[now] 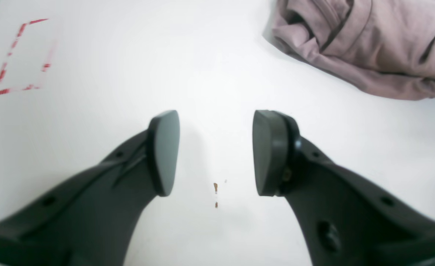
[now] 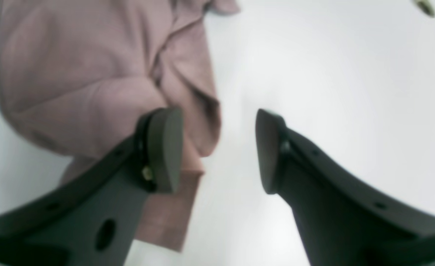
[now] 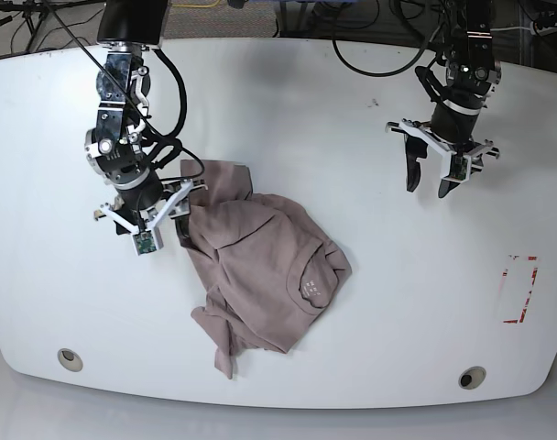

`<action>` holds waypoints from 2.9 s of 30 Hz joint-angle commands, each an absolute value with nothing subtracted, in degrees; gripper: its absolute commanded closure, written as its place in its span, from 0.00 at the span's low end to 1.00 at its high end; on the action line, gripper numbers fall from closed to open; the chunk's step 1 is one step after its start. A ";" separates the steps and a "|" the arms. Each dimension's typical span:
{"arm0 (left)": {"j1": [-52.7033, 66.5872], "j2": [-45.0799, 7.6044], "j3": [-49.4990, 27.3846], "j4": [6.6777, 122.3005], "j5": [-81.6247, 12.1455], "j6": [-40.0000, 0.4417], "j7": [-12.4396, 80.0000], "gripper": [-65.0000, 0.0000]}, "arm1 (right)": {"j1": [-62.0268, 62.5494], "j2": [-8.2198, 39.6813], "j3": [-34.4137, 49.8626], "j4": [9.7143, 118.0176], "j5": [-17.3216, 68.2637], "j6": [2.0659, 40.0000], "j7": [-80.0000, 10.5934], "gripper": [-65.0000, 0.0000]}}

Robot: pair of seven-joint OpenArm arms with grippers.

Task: Fold the T-shirt properly
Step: 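Grasp the crumpled shirt fabric with the right gripper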

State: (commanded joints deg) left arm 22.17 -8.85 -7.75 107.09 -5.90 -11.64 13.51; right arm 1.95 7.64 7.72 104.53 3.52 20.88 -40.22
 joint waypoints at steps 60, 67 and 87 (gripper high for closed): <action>17.98 -9.67 -10.21 106.92 -6.00 -11.66 15.07 0.51 | 25.27 7.88 -0.05 56.83 6.33 25.67 -20.49 0.49; 18.08 -9.66 -10.45 107.21 -5.97 -11.90 15.14 0.51 | 25.81 8.09 -0.15 58.78 7.16 24.70 -19.90 0.47; 18.16 -9.65 -9.64 107.13 -5.72 -11.65 15.11 0.51 | 26.28 8.14 -0.18 55.46 7.41 24.31 -17.72 0.80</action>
